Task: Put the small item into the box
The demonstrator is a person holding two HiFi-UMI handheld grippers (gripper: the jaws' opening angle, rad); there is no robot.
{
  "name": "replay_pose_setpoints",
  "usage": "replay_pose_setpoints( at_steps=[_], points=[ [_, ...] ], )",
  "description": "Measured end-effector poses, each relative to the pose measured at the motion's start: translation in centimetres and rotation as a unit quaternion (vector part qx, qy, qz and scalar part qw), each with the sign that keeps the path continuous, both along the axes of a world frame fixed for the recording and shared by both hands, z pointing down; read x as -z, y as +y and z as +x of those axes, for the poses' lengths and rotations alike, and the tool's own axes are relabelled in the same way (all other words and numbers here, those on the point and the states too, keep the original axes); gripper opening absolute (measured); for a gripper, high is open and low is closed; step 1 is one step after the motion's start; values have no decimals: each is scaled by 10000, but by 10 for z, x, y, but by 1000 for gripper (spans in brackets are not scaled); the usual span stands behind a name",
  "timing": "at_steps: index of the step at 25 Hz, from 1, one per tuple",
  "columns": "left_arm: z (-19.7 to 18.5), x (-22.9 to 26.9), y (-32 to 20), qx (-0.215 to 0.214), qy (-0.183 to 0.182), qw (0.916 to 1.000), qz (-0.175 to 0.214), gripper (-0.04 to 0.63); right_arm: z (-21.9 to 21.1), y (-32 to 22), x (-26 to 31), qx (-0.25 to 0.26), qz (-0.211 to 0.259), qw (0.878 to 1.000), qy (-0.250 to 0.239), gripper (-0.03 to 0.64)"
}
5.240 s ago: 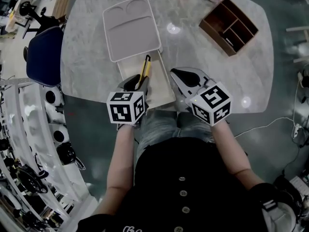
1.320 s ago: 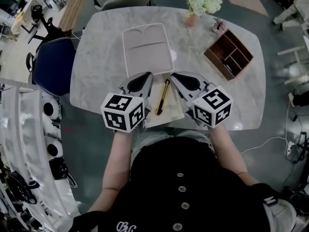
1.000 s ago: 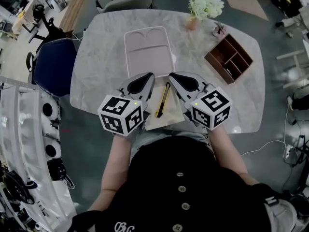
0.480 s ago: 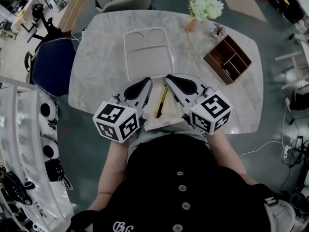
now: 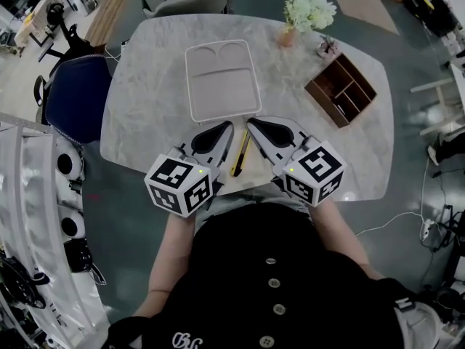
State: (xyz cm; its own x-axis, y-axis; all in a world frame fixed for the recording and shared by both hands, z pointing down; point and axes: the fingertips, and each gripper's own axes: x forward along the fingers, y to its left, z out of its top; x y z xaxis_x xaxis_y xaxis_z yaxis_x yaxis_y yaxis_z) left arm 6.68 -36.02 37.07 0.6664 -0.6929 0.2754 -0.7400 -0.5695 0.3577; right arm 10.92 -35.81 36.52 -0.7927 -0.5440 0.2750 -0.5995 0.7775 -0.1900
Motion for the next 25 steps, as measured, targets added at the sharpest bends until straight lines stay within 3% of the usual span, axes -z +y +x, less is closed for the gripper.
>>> replay_pose_setpoints(
  at_steps=[25],
  points=[
    [3, -23, 14, 59, -74, 9998, -194, 18, -1, 18, -27, 38, -307, 9995, 73, 5]
  ],
)
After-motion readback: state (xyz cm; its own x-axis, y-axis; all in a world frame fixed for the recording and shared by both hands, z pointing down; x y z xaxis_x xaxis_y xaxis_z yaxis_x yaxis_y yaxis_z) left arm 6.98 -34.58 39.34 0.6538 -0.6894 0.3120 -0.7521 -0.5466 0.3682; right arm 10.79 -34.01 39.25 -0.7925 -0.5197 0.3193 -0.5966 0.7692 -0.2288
